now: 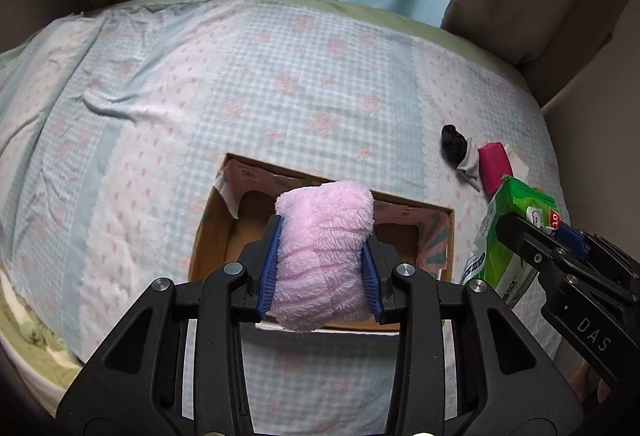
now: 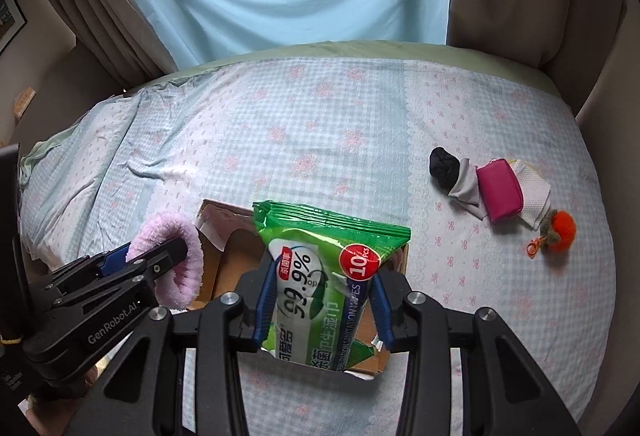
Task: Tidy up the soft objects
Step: 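Carry the pink roll and green wipes pack into the box and release both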
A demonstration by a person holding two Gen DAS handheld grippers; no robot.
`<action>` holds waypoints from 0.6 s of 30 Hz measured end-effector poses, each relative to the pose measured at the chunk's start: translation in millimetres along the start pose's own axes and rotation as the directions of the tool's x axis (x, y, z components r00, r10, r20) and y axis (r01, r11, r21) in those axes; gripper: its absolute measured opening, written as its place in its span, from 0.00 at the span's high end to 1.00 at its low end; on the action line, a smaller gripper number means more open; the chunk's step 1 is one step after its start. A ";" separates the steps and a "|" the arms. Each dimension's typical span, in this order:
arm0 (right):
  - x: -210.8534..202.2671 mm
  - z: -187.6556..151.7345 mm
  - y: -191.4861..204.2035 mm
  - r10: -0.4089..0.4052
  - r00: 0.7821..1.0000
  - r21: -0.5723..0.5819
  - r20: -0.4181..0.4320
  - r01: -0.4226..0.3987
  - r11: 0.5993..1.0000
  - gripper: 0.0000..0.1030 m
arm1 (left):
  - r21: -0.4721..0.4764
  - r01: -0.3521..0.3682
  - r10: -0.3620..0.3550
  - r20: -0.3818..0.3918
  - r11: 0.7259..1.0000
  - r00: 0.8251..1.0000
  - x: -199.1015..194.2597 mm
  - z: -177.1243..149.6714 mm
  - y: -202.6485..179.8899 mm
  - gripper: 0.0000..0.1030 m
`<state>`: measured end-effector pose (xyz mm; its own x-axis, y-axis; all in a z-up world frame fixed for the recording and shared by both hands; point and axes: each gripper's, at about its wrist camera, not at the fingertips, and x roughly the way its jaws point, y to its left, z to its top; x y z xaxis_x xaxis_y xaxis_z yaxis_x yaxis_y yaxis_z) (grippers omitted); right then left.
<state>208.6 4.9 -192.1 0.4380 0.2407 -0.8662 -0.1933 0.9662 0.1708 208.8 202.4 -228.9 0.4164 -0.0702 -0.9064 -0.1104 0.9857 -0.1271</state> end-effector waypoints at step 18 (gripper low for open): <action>164.6 -9.6 13.3 0.004 0.954 0.253 -0.300 0.076 0.965 0.63 | 0.192 0.051 0.000 -0.256 0.980 0.967 159.3 12.2 19.2 0.69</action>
<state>269.7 56.5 -337.0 0.1539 0.2053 -0.9665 0.0684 0.9736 0.2177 284.1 211.9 -370.9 0.1719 -0.1070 -0.9793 0.0865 0.9919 -0.0931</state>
